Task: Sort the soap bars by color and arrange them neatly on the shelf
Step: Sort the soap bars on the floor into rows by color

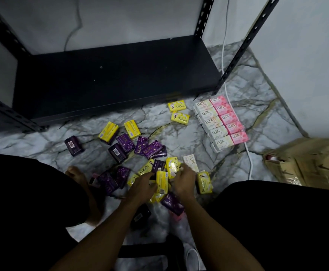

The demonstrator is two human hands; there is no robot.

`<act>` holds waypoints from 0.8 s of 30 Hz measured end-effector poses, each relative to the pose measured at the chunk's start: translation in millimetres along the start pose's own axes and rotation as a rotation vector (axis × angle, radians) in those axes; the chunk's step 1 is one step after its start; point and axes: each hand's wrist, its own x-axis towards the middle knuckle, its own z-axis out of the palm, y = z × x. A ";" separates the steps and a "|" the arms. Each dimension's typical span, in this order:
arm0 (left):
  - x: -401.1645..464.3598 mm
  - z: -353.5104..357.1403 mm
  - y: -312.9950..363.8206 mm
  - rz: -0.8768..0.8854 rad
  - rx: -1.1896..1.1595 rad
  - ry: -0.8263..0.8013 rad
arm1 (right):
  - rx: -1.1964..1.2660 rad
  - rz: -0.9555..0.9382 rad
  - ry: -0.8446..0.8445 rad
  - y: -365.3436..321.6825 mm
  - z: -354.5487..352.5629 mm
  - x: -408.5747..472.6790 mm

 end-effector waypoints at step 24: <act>17.6 31.8 78.0 0.110 0.232 0.338 | 0.104 0.238 0.406 56.9 -30.5 13.3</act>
